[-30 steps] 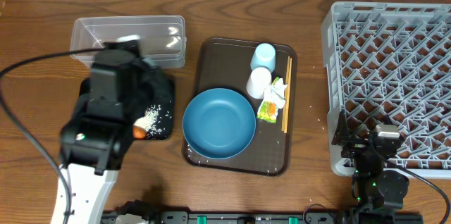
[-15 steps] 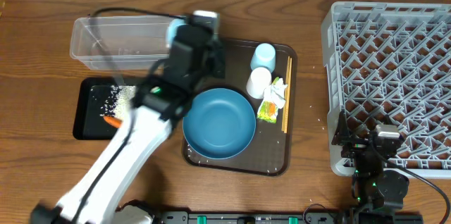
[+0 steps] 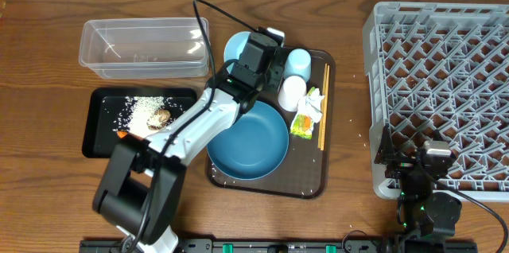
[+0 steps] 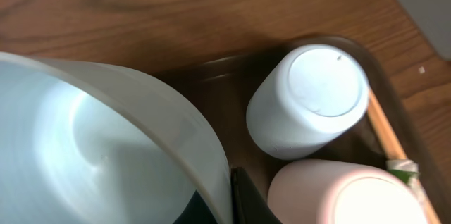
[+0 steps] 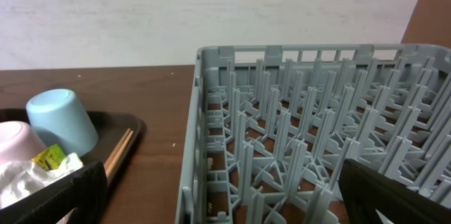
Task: Sort waste into correct bins and load items into the dishwasher rack
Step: 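Carry the empty rice bowl back and set it on the brown tray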
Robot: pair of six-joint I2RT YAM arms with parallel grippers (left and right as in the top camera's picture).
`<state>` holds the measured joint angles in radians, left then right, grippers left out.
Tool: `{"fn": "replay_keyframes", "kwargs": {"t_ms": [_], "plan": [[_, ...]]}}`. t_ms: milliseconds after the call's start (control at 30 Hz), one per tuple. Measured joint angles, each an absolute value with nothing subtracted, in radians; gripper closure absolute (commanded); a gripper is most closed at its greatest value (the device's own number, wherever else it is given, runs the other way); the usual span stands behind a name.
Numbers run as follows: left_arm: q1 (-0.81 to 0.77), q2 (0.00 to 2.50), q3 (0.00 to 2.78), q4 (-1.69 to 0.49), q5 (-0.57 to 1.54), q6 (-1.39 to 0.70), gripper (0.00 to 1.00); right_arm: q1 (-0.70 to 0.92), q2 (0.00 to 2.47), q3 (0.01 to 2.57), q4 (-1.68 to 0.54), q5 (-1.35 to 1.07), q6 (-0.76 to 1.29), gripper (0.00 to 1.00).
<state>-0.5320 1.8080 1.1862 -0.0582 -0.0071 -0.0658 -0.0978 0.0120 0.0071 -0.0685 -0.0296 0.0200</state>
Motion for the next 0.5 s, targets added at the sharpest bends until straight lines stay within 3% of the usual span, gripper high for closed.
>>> {"fn": "replay_keyframes", "kwargs": {"t_ms": [500], "plan": [[-0.532, 1.906, 1.186, -0.059, -0.007, -0.051, 0.93, -0.098, 0.012, 0.007, -0.068, -0.030, 0.020, 0.01]]}}
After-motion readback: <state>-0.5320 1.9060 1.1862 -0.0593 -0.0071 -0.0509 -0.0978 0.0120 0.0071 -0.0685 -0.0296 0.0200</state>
